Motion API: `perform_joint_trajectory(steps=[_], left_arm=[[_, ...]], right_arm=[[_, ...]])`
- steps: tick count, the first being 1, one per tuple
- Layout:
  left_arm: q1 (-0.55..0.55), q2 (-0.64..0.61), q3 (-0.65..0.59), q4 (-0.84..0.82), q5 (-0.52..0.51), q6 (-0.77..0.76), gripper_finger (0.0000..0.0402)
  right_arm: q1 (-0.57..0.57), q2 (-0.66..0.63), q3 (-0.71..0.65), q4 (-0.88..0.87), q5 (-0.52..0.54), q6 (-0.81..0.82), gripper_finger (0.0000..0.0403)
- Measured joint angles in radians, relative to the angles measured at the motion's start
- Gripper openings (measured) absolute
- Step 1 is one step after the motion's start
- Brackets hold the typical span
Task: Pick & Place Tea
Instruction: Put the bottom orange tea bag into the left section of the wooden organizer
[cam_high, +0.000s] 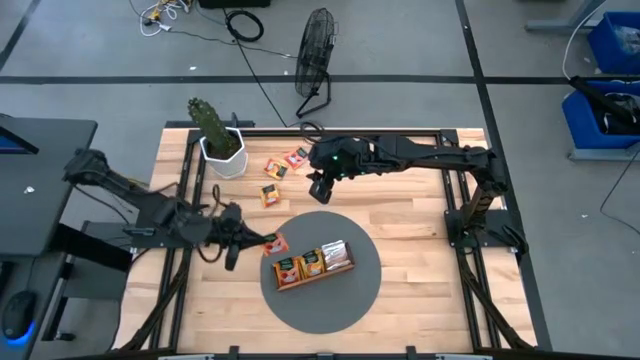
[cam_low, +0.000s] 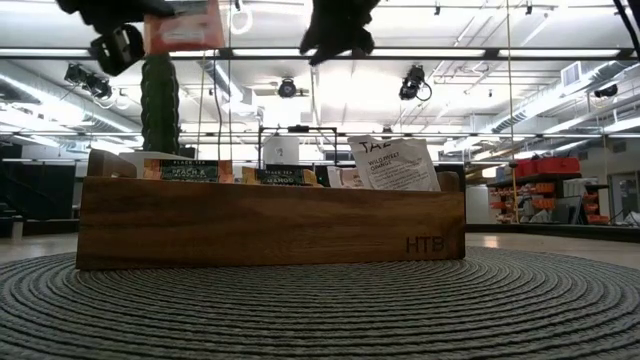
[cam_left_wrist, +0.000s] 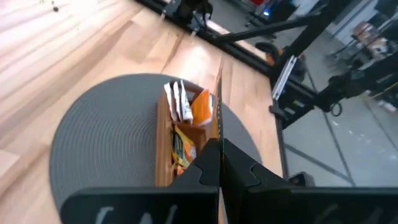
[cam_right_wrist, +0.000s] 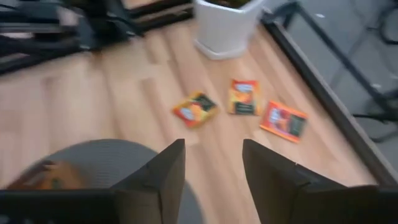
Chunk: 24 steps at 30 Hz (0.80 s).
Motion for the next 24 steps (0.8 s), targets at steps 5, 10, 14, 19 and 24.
perform_joint_trajectory(steps=[5, 10, 14, 19, 24], left_arm=[[-0.084, 0.103, 0.000, 0.036, -0.088, -0.060, 0.0001], [-0.117, 0.210, 0.000, 0.142, -0.123, -0.084, 0.0001], [-0.136, 0.290, 0.000, 0.215, -0.116, -0.084, 0.0001], [-0.143, 0.387, 0.000, 0.226, -0.122, -0.112, 0.0001], [-0.136, 0.483, 0.000, 0.253, -0.117, -0.127, 0.0001]], right_arm=[[-0.025, 0.000, 0.000, -0.043, 0.055, -0.052, 0.0164], [-0.043, 0.000, 0.000, -0.038, 0.055, -0.078, 0.0164], [-0.046, 0.000, 0.000, -0.033, 0.055, -0.078, 0.0164], [-0.046, 0.001, 0.000, -0.004, 0.056, -0.085, 0.0164], [-0.046, 0.001, 0.000, -0.003, 0.057, -0.102, 0.0164]])
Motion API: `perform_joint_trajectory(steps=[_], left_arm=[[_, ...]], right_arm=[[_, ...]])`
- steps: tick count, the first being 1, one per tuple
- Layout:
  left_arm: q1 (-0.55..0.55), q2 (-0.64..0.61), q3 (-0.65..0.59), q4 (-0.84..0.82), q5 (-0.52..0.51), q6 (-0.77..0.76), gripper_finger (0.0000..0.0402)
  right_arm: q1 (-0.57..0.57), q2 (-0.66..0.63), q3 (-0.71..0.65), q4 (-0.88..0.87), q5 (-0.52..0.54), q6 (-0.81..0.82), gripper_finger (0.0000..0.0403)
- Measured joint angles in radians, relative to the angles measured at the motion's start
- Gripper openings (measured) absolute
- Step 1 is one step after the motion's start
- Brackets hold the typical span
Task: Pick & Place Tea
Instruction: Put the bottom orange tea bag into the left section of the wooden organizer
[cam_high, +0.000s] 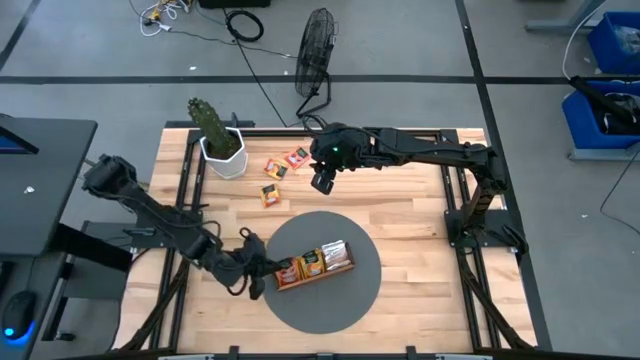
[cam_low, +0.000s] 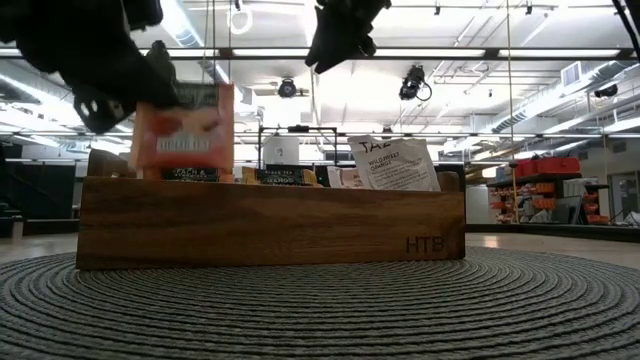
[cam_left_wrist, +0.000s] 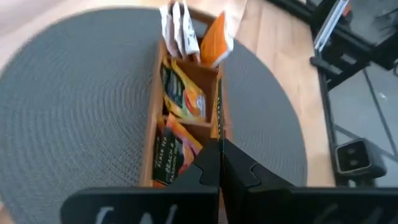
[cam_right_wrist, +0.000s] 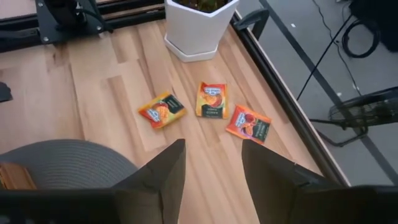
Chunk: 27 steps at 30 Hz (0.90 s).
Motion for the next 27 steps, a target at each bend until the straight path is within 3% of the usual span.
perform_joint_trajectory(steps=[7, 18, 21, 27], left_arm=[[0.004, 0.091, 0.000, 0.021, 0.019, -0.012, 0.0001], [0.009, 0.112, 0.000, 0.014, 0.057, -0.016, 0.0003], [0.010, 0.112, 0.000, 0.013, 0.077, -0.024, 0.0021], [0.015, 0.101, 0.000, 0.006, 0.100, -0.040, 0.0095]], right_arm=[[-0.014, 0.000, 0.000, -0.001, 0.000, -0.028, 0.0164], [-0.025, 0.000, 0.000, 0.010, -0.002, -0.055, 0.0164], [-0.029, 0.000, 0.000, 0.013, -0.003, -0.055, 0.0164], [-0.034, 0.000, 0.000, 0.013, -0.002, -0.055, 0.0164]])
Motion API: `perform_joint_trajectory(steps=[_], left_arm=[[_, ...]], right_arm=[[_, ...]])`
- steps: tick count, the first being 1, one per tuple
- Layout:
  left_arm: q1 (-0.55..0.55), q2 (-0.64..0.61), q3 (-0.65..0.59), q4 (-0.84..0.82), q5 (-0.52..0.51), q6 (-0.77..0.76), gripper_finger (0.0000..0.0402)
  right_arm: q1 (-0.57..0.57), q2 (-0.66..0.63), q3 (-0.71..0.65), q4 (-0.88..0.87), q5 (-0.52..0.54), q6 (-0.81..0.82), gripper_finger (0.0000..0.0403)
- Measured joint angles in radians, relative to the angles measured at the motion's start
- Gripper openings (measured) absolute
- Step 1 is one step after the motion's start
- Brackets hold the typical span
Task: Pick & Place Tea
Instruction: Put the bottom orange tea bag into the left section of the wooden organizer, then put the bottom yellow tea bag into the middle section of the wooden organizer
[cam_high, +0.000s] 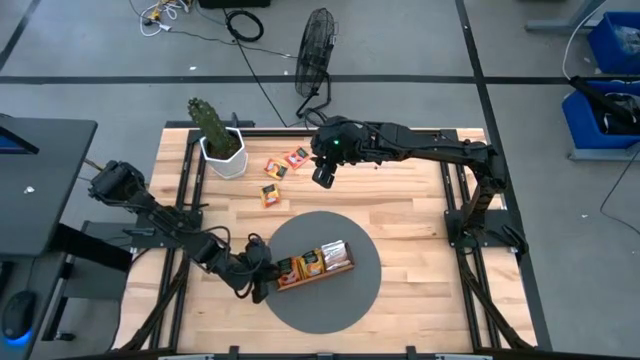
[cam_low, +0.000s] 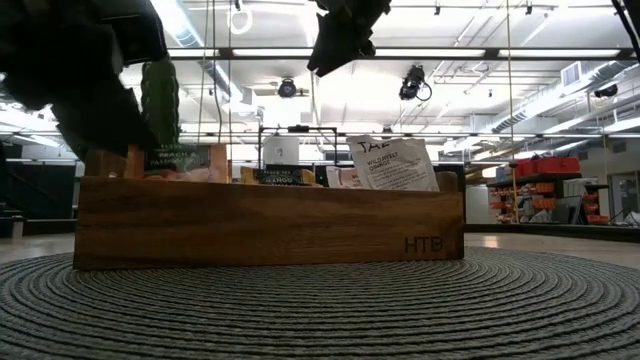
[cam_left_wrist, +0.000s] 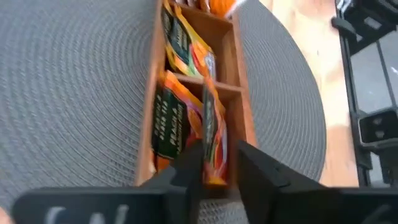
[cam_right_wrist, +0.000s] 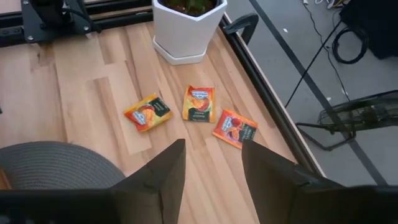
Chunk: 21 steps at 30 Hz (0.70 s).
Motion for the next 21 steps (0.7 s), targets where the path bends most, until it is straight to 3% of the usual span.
perform_joint_trajectory(steps=[4, 8, 14, 21], left_arm=[[0.012, -0.056, 0.000, -0.007, -0.023, 0.015, 0.0130], [0.052, -0.144, 0.000, -0.060, -0.028, 0.062, 0.0138], [0.143, -0.312, 0.000, -0.211, -0.031, 0.069, 0.0124], [0.283, -0.446, 0.000, -0.473, -0.034, 0.088, 0.0105]], right_arm=[[-0.005, 0.000, 0.000, 0.001, -0.016, 0.000, 0.0164], [-0.011, 0.000, 0.000, 0.012, -0.019, 0.000, 0.0164], [-0.045, 0.005, 0.000, 0.040, -0.112, 0.057, 0.0164], [-0.067, 0.012, -0.001, 0.014, -0.115, 0.072, 0.0164]])
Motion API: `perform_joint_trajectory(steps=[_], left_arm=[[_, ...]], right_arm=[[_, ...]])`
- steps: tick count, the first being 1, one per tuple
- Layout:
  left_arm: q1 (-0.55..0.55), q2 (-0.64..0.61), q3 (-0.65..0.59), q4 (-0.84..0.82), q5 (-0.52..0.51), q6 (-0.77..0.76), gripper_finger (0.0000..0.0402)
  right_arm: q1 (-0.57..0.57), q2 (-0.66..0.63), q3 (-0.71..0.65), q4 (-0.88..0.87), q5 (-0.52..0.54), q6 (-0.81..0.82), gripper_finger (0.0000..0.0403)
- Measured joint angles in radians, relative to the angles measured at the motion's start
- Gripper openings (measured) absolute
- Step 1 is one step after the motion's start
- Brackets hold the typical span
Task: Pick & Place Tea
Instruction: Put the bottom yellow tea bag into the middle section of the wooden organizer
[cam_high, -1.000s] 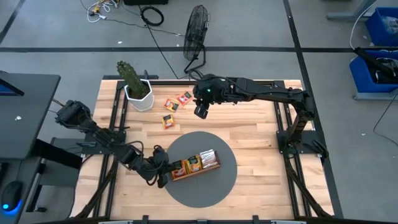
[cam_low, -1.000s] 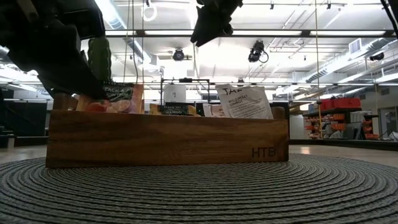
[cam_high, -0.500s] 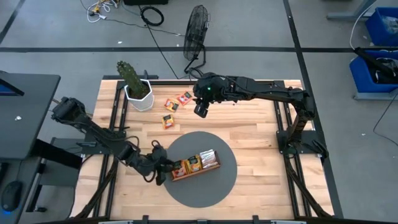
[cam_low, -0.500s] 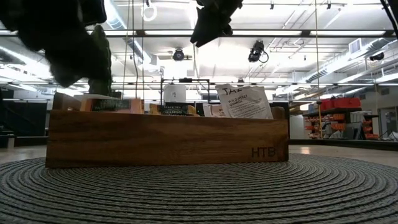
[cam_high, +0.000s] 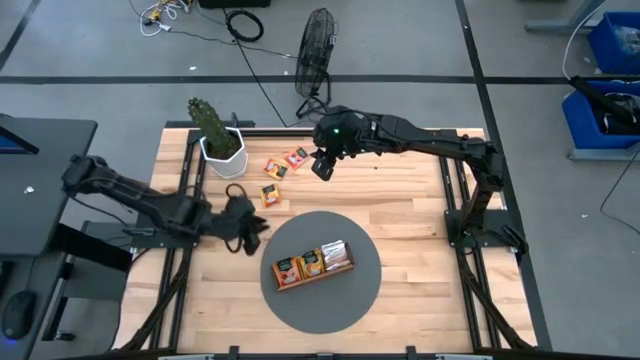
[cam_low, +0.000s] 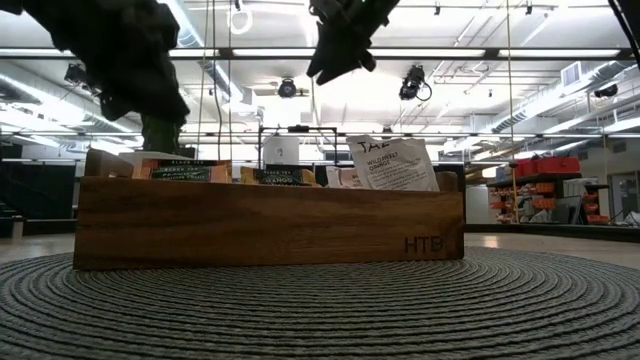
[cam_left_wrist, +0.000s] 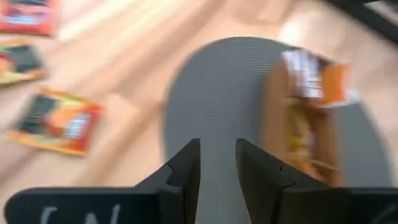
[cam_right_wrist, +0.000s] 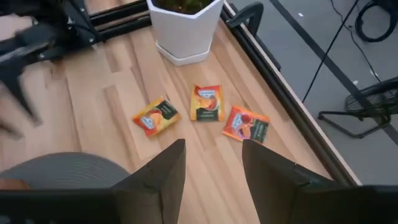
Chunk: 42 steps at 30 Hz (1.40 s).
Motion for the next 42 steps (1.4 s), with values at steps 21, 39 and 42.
perform_joint_trajectory(steps=[21, 39, 42], left_arm=[[0.586, -0.003, -0.136, 0.128, 0.426, -0.146, 0.0128], [0.680, 0.005, -0.322, 0.366, 0.286, -0.629, 0.0126], [0.714, 0.026, -0.321, 0.367, 0.314, -0.471, 0.0126]], right_arm=[[0.077, 0.000, 0.000, 0.019, -0.006, 0.032, 0.0164], [-0.066, -0.002, 0.000, 0.011, -0.166, -0.236, 0.0164], [-0.073, -0.002, 0.000, 0.012, -0.209, -0.252, 0.0164]])
